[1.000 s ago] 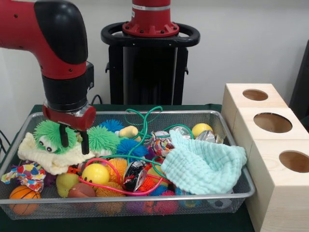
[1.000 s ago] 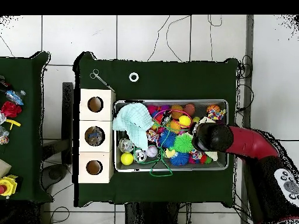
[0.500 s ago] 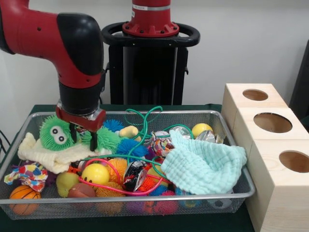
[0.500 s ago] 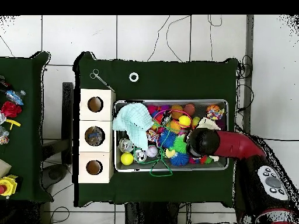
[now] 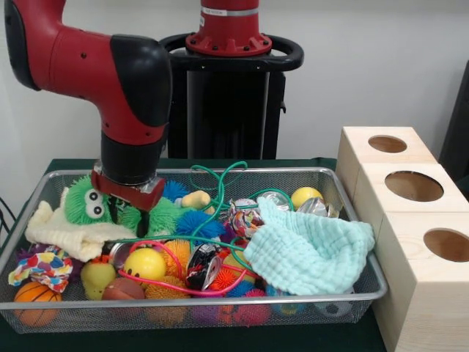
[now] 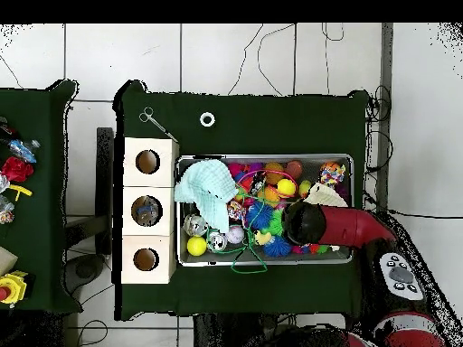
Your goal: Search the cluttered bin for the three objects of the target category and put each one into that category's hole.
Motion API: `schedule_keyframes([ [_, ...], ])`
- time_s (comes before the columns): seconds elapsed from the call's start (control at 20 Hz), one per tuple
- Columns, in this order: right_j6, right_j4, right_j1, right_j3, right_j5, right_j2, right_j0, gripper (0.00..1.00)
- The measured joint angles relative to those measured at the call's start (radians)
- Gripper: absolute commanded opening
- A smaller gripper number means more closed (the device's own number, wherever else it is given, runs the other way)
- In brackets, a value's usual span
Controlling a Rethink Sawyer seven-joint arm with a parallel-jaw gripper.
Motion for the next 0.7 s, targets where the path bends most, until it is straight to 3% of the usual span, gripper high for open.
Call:
schedule_keyframes([
  [0.15,0.0,0.008,0.018,-0.005,-0.04,-0.045,0.032,1.0],
  [0.2,0.0,0.01,0.023,-0.006,-0.048,-0.055,0.039,0.0],
  [0.7,0.001,0.078,0.018,-0.005,-0.051,-0.134,0.111,0.0],
])
